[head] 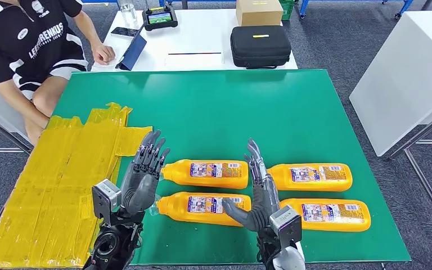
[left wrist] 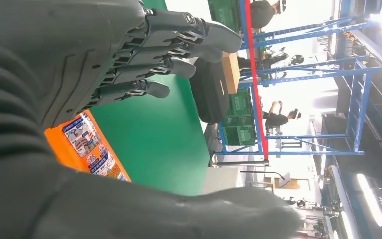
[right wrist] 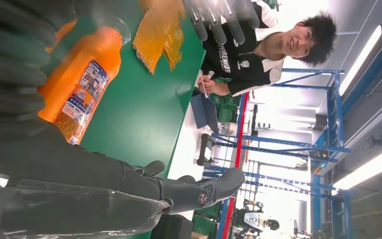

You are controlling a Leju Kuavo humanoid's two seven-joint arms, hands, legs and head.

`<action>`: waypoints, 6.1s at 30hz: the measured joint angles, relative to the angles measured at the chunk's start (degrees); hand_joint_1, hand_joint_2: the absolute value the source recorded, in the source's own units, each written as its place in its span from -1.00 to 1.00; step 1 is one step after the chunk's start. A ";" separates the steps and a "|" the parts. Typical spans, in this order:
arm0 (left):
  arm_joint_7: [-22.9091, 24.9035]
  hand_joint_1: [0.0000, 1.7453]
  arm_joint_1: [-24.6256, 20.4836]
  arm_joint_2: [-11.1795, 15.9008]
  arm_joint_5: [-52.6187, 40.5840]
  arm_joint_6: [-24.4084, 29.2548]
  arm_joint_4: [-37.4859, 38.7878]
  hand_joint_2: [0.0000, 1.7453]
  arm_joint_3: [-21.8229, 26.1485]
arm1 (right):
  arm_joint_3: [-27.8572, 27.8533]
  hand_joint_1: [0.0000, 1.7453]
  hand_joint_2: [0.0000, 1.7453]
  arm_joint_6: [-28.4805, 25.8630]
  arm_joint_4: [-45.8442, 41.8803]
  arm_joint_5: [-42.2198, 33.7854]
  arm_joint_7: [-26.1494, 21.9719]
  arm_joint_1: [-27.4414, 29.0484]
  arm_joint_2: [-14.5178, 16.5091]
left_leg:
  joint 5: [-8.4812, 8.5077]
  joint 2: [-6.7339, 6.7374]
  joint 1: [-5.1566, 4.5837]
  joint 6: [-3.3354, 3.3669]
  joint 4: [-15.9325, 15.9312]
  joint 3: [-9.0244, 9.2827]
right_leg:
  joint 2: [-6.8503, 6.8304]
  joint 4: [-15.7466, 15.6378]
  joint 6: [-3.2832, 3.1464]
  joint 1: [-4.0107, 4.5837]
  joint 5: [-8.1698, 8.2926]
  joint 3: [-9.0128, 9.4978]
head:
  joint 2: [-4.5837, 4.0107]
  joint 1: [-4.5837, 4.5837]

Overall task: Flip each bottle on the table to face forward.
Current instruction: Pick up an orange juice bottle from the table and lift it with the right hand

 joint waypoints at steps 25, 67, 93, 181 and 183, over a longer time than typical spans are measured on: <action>-2.74 1.00 -6.55 0.09 -15.13 13.04 -5.95 1.00 -1.82 | 0.00 1.00 1.00 -4.50 -5.19 5.52 1.22 -2.01 -1.25 | 0.04 -0.09 -0.01 0.05 0.02 0.08 | -0.09 0.00 0.02 -0.02 0.02 0.11 | 0.00 0.01; 0.22 -1.00 -7.94 -0.38 -10.89 15.34 -6.94 1.00 -2.55 | -3.54 -1.00 1.00 -5.60 8.78 57.16 30.04 -13.69 -6.34 | 0.09 -0.09 -0.07 0.13 0.04 0.03 | -0.11 0.00 0.06 -0.12 0.04 0.07 | 0.00 0.00; 0.15 -1.00 -8.42 -1.86 -10.19 12.64 -5.39 1.00 -2.51 | 2.72 -1.00 1.00 -0.86 28.27 56.85 29.24 -22.40 -1.62 | 0.09 -0.11 -0.07 0.13 0.04 0.01 | -0.11 0.01 0.06 -0.13 0.04 0.05 | 0.00 0.00; 8.67 -1.00 -8.64 -1.88 -6.43 9.44 -3.29 1.00 -3.16 | -11.92 1.00 1.00 -16.68 15.59 9.46 1.89 -10.75 4.92 | 0.11 -0.24 -0.11 0.18 0.04 0.01 | -0.23 0.01 0.07 -0.14 0.03 0.06 | 0.00 0.00; 9.83 -1.00 -9.47 -1.81 -3.37 8.29 -1.67 1.00 -3.30 | -9.89 1.00 1.00 -16.40 14.24 9.14 1.80 -10.36 4.98 | 0.12 -0.22 -0.11 0.18 0.04 0.02 | -0.22 0.01 0.07 -0.13 0.03 0.06 | 0.00 0.00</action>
